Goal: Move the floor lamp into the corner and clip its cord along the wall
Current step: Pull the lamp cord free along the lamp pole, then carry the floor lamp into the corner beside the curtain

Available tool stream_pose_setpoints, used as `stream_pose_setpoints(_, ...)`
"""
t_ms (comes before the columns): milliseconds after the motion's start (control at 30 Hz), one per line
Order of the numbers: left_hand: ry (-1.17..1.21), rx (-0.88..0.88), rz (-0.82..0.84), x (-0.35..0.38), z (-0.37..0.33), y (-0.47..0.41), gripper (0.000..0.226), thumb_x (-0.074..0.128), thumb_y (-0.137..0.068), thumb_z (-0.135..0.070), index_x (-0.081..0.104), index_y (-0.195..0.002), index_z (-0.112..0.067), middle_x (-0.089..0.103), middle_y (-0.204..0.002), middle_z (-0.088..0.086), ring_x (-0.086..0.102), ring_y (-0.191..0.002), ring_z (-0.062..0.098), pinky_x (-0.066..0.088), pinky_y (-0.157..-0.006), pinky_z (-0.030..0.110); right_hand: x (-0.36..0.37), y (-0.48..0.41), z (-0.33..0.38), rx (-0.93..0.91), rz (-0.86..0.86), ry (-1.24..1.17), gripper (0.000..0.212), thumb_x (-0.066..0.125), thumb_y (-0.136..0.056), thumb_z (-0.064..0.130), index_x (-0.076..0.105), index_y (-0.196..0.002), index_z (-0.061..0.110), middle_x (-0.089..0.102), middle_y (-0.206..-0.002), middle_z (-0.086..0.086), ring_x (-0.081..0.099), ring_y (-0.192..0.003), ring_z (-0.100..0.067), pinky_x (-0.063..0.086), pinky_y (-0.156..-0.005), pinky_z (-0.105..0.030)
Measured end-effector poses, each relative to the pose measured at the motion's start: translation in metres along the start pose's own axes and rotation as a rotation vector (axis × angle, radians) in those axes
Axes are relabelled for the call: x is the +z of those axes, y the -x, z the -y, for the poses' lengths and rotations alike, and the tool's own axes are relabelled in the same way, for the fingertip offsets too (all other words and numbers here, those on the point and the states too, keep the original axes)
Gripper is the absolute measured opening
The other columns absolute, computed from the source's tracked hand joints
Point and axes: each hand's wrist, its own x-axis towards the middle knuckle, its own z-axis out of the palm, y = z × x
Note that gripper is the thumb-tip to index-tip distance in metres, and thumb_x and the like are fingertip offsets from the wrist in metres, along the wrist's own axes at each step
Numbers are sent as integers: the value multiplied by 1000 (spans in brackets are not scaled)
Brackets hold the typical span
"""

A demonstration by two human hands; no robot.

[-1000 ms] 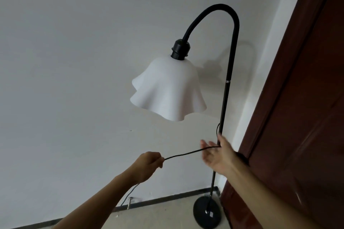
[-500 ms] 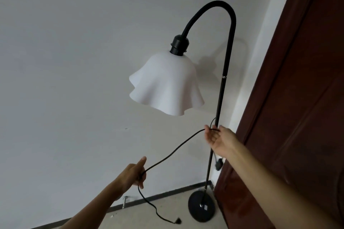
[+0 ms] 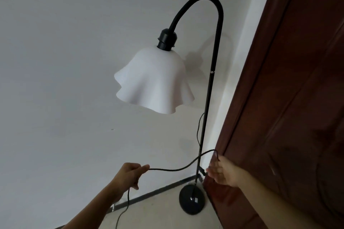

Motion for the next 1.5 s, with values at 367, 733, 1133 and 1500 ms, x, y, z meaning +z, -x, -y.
stream_pose_setpoints(367, -73, -69, -129, 15, -20, -27, 45, 65, -87, -22, 45, -48, -14, 40, -45, -1, 40, -43, 13, 46, -49, 28, 11, -21, 121, -821, -301, 382, 24, 73, -80, 34, 63, -89, 15, 67, -83, -1, 63, -76, -16, 50, -71, -30)
stream_pose_setpoints(733, -113, -232, -413, 31, -29, -36, 40, 63, -88, -26, 50, -54, -11, 37, -40, -5, 32, -37, 13, 29, -44, 23, 79, -31, 214, -929, 229, 232, 56, 63, -87, 47, 29, -50, 23, 30, -41, 8, 24, -36, -11, 22, -38, -22)
stream_pose_setpoints(1133, -20, -410, -770, 8, -1, 74, 38, 63, -88, -30, 54, -56, -11, 34, -39, -9, 29, -36, 8, 24, -43, 25, 219, 32, 164, -1033, 516, 415, 55, 60, -88, 40, 21, -52, 23, 24, -43, 8, 21, -35, -9, 18, -39, -22)
stream_pose_setpoints(1500, 82, -525, -1071, -79, 86, 239, 39, 63, -88, -27, 55, -54, -11, 37, -27, -6, 32, -34, 5, 26, -38, 22, 396, 136, 41, -981, 886, 572, 50, 59, -84, 41, 25, -52, 25, 25, -47, 2, 21, -39, -13, 19, -40, -24)
